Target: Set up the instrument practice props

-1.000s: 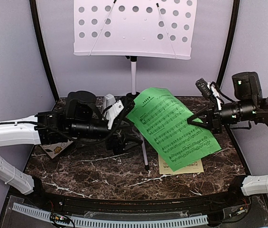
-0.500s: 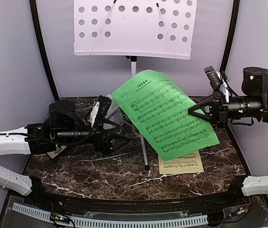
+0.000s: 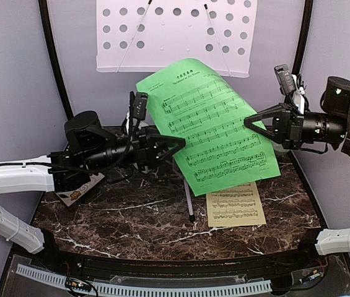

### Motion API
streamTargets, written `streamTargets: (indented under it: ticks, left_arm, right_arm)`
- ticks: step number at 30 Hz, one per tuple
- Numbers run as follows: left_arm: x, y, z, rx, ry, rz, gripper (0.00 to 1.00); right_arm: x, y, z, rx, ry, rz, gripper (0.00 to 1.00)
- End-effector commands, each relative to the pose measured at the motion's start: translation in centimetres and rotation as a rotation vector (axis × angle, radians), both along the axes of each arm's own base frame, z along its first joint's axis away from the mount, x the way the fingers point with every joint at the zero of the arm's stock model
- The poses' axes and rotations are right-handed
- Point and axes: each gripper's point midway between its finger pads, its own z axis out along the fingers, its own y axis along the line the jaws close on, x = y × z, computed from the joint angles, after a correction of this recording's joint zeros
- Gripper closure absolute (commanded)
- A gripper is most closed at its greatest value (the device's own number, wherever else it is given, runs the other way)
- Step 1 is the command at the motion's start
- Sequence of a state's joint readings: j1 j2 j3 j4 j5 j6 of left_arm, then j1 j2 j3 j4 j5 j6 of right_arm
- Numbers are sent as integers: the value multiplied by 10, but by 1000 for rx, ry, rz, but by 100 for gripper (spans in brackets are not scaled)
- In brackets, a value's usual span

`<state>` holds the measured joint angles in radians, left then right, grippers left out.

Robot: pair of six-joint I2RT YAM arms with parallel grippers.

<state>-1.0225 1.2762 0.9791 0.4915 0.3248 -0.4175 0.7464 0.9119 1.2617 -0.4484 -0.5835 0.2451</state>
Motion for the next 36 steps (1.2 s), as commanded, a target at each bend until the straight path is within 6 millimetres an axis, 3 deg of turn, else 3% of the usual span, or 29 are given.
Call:
streamTargets:
  ticks: [1, 4, 6, 8, 11, 14, 27, 29, 32, 33, 36]
  left_arm:
    - [-8, 3, 51, -138, -72, -42, 63]
    - [-9, 5, 59, -151, -84, -40, 84]
    - [-9, 6, 58, -131, -88, -37, 99]
    - [-11, 3, 49, -64, -99, -54, 100]
    - [-18, -1, 35, 74, -122, -100, 100]
    - [-21, 2, 33, 138, -152, -111, 100]
    - [-23, -2, 25, 300, -146, -176, 100]
    - [-21, -2, 27, 316, -147, -165, 100]
    - [-11, 3, 40, 304, -153, -92, 86]
    - [-7, 5, 45, 293, -157, -63, 72]
    - [13, 18, 58, 284, -174, 92, 52]
  right_arm:
    - [-7, 0, 25, 95, -33, 24, 100]
    - [-7, 1, 23, 95, -25, 26, 98]
    - [-7, 2, 21, 106, -5, 31, 80]
    - [-8, 4, 23, 120, 10, 43, 60]
    - [-8, 8, 28, 130, 26, 70, 55]
    - [-9, 11, 27, 116, 38, 88, 59]
    - [-4, 13, 22, 23, 39, 77, 100]
    - [-1, 12, 23, 17, 32, 54, 100]
    - [4, 8, 34, 35, 1, 13, 100]
    - [6, 8, 40, 46, -16, 1, 100]
    - [9, 7, 68, 95, -81, -15, 100]
